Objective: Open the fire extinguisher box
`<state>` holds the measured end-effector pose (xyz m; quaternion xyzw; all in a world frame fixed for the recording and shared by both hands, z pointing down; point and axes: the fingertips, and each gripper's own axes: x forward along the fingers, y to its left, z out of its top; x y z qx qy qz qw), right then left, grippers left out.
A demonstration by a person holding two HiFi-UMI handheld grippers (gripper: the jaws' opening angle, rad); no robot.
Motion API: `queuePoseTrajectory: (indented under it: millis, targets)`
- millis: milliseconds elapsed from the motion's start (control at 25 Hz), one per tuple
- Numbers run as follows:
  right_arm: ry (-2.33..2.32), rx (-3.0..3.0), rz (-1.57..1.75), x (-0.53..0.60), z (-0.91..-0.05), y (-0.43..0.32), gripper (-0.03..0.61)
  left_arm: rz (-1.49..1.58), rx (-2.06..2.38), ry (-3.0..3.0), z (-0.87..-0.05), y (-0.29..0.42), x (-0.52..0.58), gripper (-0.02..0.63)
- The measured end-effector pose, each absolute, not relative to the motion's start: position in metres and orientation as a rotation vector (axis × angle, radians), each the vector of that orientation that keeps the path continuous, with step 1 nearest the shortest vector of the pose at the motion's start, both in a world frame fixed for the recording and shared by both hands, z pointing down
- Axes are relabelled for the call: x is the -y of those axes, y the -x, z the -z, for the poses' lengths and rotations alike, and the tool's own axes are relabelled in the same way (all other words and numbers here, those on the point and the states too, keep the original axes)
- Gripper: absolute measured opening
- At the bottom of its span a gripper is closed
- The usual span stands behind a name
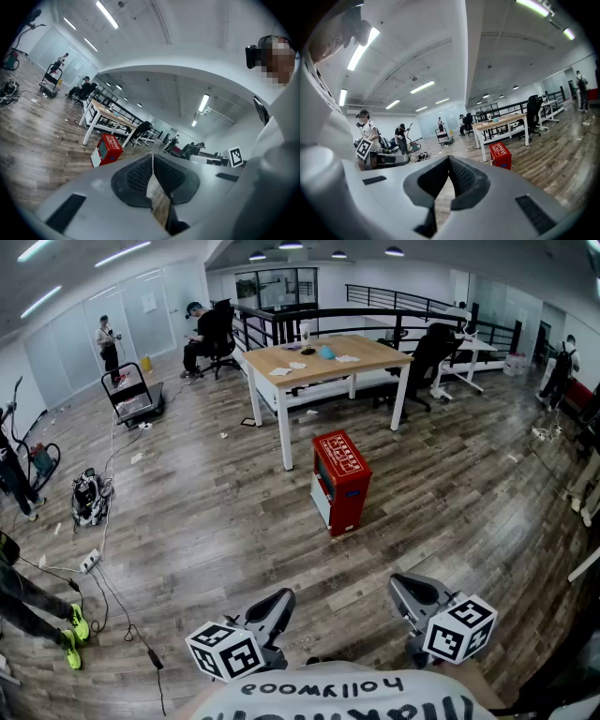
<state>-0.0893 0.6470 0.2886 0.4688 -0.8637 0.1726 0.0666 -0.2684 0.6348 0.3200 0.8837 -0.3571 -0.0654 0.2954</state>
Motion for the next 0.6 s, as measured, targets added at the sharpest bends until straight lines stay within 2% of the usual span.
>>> queuePoseTrajectory:
  millis: [600]
  targets:
    - [-1.427,2.566,-0.502,-0.627,-0.292,0.094,0.009,0.189,0.933,-2.342,-0.322,0.273,-0.609,0.015]
